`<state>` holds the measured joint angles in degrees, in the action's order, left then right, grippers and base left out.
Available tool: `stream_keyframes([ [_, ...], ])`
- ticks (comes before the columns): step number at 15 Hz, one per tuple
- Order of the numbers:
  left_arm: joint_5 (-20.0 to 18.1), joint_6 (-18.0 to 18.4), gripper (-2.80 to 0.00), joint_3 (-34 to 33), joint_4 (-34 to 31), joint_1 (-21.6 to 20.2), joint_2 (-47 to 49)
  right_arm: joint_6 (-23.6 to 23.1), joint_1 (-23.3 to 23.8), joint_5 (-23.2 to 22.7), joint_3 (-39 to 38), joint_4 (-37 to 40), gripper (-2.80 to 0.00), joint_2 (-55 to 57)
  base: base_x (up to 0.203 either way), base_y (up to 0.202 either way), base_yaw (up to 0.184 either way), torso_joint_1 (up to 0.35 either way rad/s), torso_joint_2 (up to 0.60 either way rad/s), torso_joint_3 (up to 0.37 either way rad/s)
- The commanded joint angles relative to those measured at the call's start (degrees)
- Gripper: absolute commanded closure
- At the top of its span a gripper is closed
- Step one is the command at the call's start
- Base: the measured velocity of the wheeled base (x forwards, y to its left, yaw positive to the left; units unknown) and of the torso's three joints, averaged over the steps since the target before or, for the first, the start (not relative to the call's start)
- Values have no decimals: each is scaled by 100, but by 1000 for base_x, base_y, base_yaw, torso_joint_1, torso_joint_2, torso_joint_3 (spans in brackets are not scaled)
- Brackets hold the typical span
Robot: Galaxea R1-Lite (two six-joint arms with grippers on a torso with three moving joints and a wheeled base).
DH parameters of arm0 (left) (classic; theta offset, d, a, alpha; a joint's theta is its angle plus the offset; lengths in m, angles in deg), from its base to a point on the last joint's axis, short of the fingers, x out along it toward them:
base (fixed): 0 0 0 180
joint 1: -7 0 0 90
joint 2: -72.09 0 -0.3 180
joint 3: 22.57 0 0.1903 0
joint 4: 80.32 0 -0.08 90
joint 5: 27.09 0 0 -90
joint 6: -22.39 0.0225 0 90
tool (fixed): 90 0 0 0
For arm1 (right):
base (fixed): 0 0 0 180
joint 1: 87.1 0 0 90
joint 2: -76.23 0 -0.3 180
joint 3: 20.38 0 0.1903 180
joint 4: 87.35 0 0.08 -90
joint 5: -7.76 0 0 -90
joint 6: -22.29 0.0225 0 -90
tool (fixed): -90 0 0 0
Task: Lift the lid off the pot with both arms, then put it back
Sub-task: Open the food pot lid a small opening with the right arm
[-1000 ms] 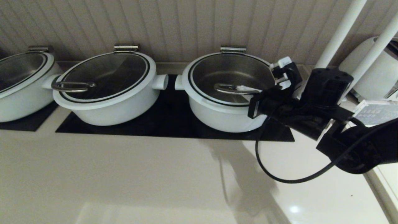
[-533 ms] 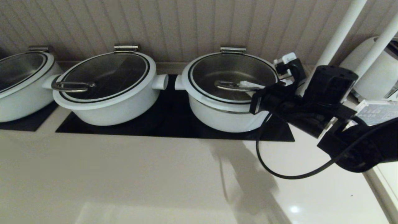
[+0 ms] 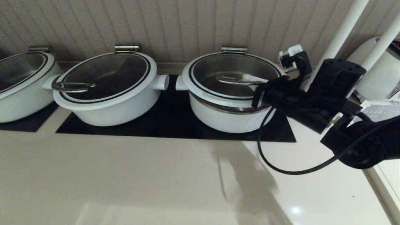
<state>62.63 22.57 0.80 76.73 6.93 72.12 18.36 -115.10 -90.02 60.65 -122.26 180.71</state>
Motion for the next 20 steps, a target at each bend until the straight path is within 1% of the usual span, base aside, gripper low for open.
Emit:
stream_keyframes([
  [1, 2, -1, 0, 0, 2, -1, -2, -2, -4, -4, 17, -43, 0, -28, 0, 0, 0, 0, 0, 0],
  [13, -6, 26, 0, 0, 11, -10, -2, -2, 40, -4, 272, -52, 0, 28, 0, 0, 0, 0, 0, 0],
  [17, -58, 212, 0, 0, 11, -1, -2, -2, 124, -2, 459, -52, 0, 176, 0, 0, 0, 0, 0, 0],
  [20, -189, 596, 0, 0, 19, -1, 20, -2, 146, 22, 676, -34, 0, 257, 0, 0, 0, 0, 0, 0],
])
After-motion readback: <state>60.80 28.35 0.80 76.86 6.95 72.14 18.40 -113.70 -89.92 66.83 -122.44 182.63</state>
